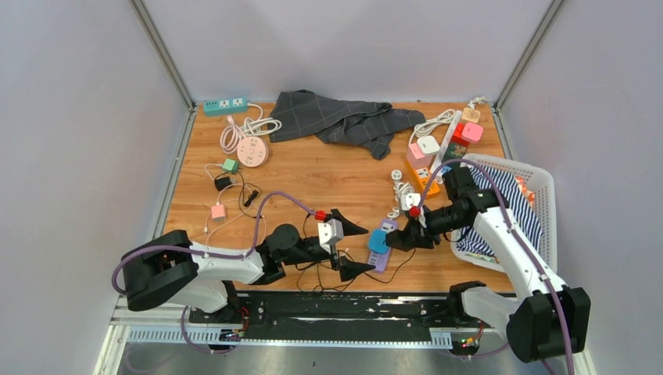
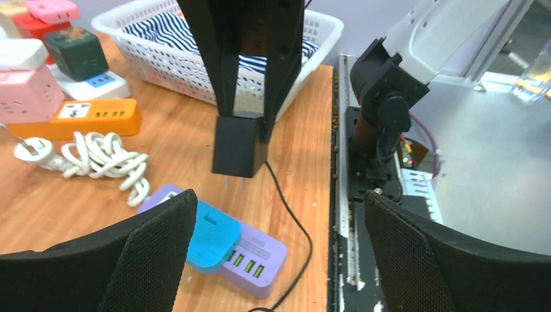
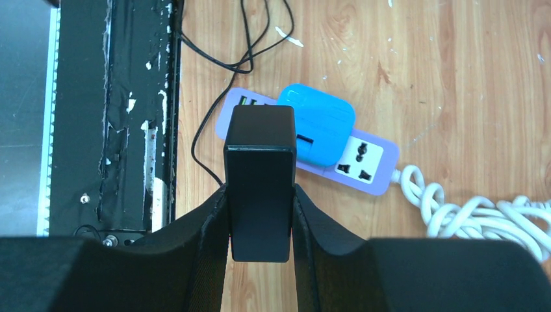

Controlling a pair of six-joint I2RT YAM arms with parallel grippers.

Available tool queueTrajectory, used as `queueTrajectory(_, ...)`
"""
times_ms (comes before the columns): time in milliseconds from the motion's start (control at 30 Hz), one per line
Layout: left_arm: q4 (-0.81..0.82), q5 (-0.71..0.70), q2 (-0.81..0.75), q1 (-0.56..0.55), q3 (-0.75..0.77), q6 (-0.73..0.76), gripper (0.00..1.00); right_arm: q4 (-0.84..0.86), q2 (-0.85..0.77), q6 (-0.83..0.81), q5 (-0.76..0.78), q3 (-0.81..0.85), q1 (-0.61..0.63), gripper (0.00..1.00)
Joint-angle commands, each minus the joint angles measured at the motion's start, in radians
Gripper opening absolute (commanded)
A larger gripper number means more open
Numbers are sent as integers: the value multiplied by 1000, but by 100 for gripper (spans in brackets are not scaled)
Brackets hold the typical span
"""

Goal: Pull the plug off the socket
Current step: Place the plug at the center of the board.

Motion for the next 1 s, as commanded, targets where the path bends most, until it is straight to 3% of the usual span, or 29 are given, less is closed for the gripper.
queueTrajectory(0, 28, 47, 30, 2, 0, 232, 100, -38, -24, -178, -73, -58, -14, 0)
queueTrajectory(200, 152, 139, 199, 0, 37, 338, 100, -49, -32, -269, -76, -90, -16, 0)
queueTrajectory(333, 274, 111, 284, -2, 48, 336, 100, -50, -36, -300, -84, -107, -16, 1)
queueTrajectory(567, 300, 0, 381, -49, 100, 321, 95, -49, -36, -309, -93, -111, -16, 1)
queueTrajectory(767, 356, -73, 462, -78, 116, 289, 85, -50, -34, -315, -95, -116, -16, 1)
queueTrajectory(967, 323, -117, 459, -78, 136, 243, 85, -53, -28, -324, -98, -118, -16, 1)
